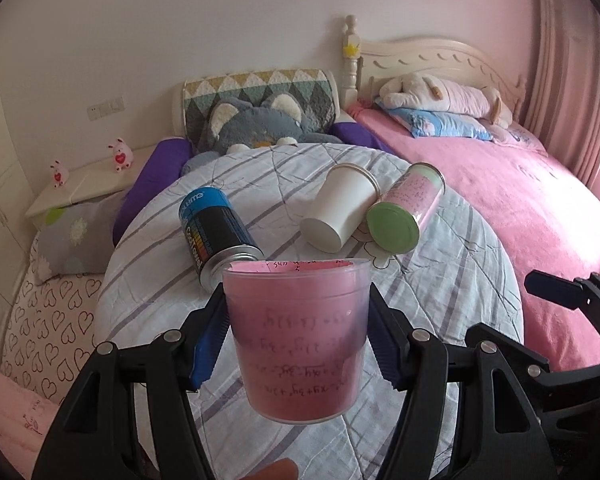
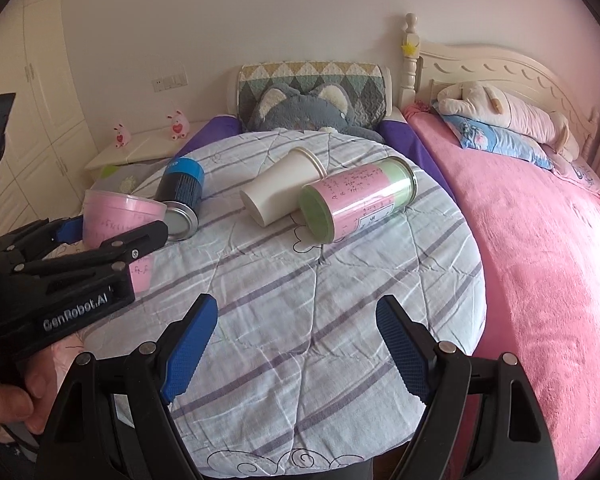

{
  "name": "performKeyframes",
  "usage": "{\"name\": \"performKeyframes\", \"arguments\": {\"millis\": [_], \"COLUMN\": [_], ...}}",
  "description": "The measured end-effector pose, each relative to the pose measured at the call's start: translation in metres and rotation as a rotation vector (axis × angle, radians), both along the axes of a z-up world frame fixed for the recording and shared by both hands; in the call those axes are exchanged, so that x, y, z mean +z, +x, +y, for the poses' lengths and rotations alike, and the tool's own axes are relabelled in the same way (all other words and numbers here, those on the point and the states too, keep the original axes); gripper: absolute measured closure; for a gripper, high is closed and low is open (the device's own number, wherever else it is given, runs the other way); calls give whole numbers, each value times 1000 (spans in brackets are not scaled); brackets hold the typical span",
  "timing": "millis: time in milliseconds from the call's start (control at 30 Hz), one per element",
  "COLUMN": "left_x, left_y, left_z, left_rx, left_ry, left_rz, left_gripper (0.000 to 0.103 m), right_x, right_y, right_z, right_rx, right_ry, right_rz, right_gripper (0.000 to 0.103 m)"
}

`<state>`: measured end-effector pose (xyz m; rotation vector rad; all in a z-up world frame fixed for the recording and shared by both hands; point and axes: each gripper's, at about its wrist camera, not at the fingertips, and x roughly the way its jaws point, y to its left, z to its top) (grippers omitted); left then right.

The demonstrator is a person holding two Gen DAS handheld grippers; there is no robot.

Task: Flip cup upright
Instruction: 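Lift the pink cup with the left gripper and turn its rim upward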

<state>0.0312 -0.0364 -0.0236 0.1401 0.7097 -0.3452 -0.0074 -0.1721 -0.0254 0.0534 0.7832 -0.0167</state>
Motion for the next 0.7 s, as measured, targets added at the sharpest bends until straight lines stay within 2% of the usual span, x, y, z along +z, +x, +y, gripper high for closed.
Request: {"name": "performKeyframes", "arguments": {"millis": [267,500,700], "left_x": [-53,-65,-62], "left_y": [-18,-40,-49], "left_z": [6,17,27], "left_rx": [18,50,53], "left_ry": [-17,-20,-37], "left_rz": [30,49,50], "left_gripper": [37,37,37], "right_x": [-11,-18,-19], "right_y": [-1,-6,-10], "right_z": [-3,-1,5], "right_rx": [10,21,36], "right_ry": [3,13,14], "right_rz": [27,45,51], "right_gripper": [20,20,20]}}
